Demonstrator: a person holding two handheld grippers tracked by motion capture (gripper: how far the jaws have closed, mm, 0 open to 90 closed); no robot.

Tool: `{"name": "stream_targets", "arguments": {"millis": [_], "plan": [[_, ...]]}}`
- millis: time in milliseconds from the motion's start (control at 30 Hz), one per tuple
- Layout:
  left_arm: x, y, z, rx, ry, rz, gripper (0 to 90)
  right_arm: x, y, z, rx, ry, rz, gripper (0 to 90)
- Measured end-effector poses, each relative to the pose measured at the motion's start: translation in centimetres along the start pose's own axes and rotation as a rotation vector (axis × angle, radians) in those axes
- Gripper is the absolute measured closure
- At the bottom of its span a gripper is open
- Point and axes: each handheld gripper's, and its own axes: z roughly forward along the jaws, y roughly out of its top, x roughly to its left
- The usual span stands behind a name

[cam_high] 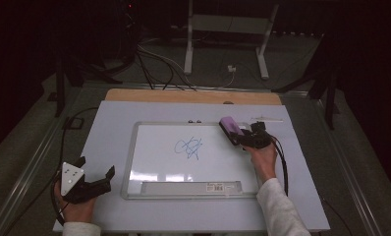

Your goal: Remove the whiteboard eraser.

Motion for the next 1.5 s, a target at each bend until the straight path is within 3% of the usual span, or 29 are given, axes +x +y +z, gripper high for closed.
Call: {"name": "stream_targets", "arguments": {"millis": [800,1500], "plan": [[-0.1,0.0,0.0,0.000,-0.001,0.003,0.9,3.6,-0.3,0.9,0.021,0.029,-0.136,40.9],[-0.1,-0.1,0.0,0.004,0.000,0.008,0.9,6.3,-1.6,2.7,0.101,0.036,-0.268,40.7]]}}
